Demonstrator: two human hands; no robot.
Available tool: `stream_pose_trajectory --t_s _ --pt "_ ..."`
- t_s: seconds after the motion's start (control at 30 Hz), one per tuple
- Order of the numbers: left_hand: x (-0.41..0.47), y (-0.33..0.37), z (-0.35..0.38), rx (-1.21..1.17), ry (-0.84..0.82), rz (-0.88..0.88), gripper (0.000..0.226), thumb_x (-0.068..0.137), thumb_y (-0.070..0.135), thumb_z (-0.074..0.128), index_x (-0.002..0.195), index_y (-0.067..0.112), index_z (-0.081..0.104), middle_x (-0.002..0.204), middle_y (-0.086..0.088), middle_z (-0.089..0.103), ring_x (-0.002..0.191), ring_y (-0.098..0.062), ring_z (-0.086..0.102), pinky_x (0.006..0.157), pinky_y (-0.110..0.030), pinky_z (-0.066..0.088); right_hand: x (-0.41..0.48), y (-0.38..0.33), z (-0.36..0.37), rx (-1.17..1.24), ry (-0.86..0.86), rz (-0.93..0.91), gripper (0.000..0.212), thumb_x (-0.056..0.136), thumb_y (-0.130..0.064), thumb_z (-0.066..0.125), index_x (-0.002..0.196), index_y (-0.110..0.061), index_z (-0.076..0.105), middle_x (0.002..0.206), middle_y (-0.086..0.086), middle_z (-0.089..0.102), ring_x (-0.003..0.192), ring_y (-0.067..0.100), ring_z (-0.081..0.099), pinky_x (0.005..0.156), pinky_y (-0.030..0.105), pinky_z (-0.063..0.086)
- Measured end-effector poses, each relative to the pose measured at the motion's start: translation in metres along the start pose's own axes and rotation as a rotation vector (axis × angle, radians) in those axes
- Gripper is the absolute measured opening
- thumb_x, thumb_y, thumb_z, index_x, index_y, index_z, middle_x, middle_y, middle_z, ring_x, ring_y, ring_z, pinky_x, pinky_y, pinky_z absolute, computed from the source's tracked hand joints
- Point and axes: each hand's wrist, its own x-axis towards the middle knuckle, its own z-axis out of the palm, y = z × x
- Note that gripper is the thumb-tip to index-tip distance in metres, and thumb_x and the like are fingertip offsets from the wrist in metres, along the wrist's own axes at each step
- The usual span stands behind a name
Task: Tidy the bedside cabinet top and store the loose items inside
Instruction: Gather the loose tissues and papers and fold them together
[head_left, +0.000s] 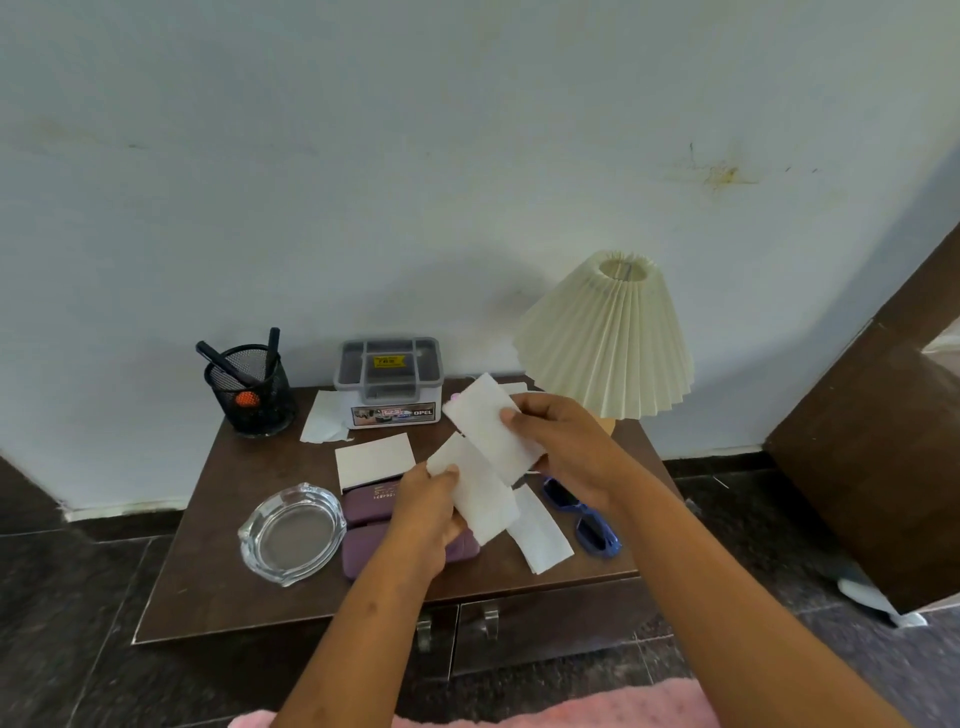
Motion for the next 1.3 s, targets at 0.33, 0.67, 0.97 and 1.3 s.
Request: stream_pose_trajectory --t_s 0.33,0.67,0.97,1.3 --pt "-0.003 0.012 -0.004 -0.196 0.005 -0.028 0.022 0.096 0.035 0.048 0.094 0.016 0.058 0.092 -0.010 0.064 0.083 -0.024 0.063 0.059 -0.037 0.054 0.012 0.023 0.030 -0.655 0.233 -0.099 0.027 0.088 -0.031 0.063 0.111 -0.017 0.062 0.082 -0.008 0.054 0.069 0.004 0.048 0.054 0.011 0.032" --pt "0.004 0.007 -0.005 0.021 0.103 0.073 0.035 0.089 -0.005 0.053 0.123 0.003 0.054 0.102 -0.010 0.060 0.092 -0.024 0.058 0.074 -0.035 0.051 0.019 0.049 -0.004 -1.103 0.050 0.299 0.034 0.094 -0.027 0.053 0.122 -0.007 0.057 0.120 0.010 0.060 0.107 0.022 0.058 0.082 0.025 0.041" --pt "0.009 0.008 -0.009 -0.027 0.128 0.096 0.032 0.079 0.004 0.071 0.098 0.022 0.053 0.089 0.000 0.061 0.097 -0.023 0.058 0.091 -0.044 0.052 0.030 0.087 -0.004 -1.253 0.112 0.445 0.038 0.087 -0.022 0.064 0.122 -0.013 0.052 0.122 0.007 0.059 0.110 0.022 0.058 0.090 0.032 0.048" --pt "0.009 0.018 -0.014 -0.156 0.096 -0.010 0.041 0.081 0.010 0.069 0.117 0.020 0.052 0.097 -0.007 0.063 0.085 -0.024 0.060 0.075 -0.042 0.054 0.018 0.015 -0.013 -0.139 0.115 0.055 0.010 0.093 -0.010 0.055 0.094 -0.014 0.064 0.098 0.008 0.069 0.082 0.016 0.066 0.070 0.025 0.055"
